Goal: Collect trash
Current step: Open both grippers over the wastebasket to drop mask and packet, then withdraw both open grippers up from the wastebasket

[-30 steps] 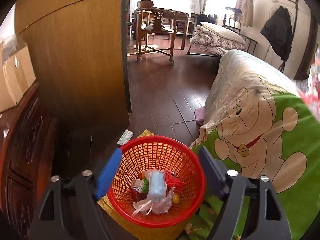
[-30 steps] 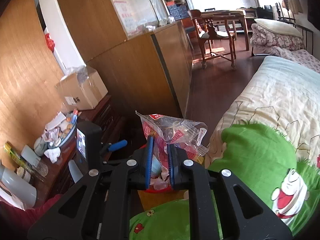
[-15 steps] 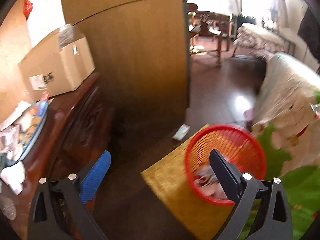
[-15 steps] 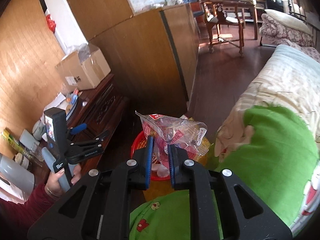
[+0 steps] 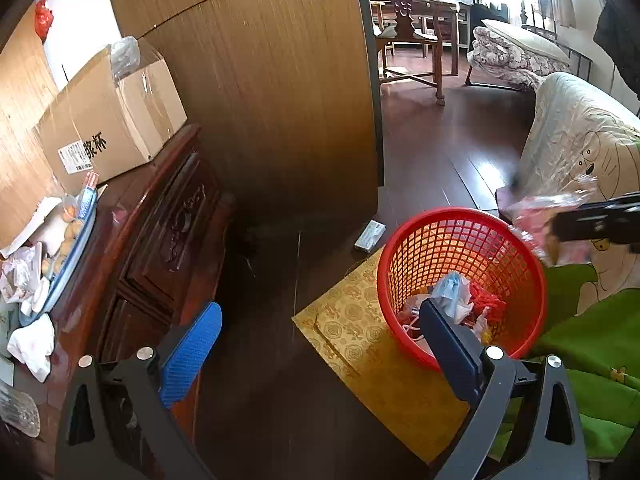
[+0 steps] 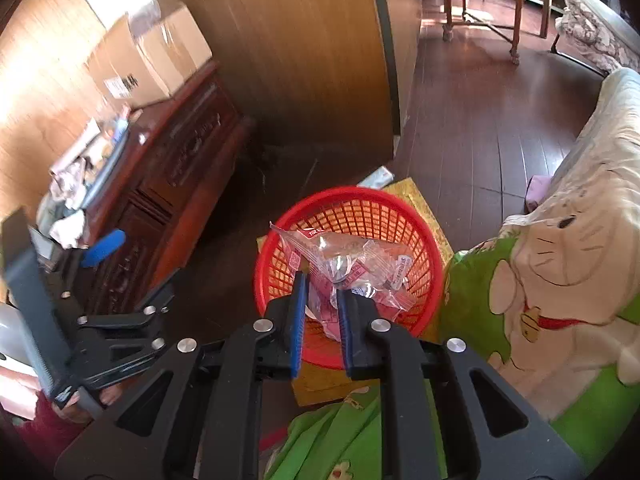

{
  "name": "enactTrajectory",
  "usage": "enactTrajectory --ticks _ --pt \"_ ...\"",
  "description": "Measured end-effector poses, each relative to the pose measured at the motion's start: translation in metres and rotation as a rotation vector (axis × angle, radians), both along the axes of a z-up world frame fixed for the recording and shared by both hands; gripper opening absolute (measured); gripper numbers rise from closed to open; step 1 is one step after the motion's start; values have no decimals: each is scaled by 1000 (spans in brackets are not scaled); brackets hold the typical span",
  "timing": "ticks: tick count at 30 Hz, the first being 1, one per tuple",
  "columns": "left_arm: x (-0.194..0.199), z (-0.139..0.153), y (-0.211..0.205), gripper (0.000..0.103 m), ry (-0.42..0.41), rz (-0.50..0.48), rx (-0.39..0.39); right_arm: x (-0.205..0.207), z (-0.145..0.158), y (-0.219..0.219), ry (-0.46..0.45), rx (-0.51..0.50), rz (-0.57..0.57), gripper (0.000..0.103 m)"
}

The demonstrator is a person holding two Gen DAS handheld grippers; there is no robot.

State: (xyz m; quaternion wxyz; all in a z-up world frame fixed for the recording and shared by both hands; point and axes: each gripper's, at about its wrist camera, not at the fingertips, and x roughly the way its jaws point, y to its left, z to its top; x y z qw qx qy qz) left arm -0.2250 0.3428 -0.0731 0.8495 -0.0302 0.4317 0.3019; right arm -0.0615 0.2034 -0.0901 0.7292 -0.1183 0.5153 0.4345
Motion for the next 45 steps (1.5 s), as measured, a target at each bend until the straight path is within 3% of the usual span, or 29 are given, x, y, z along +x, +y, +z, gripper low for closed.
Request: enactTrajectory --ticks 2,5,18,31,38,45 --pt "0 -3 -1 97 4 2 -6 2 -7 8 2 -14 1 19" --pt "1 -6 -1 97 12 3 -15 4 -11 13 -11 -23 -2 32" --pt "1 3 -12 97 -8 -12 18 -3 -1 9 -76 21 25 33" --pt "-7 28 -30 97 -21 -49 29 -27 32 -36 -128 70 -33 38" --pt "-22 45 -50 97 -10 -86 -5 -70 58 -69 -237 17 -2 63" --pt "-36 59 -70 97 2 -99 -33 -82 54 -83 -177 9 19 63"
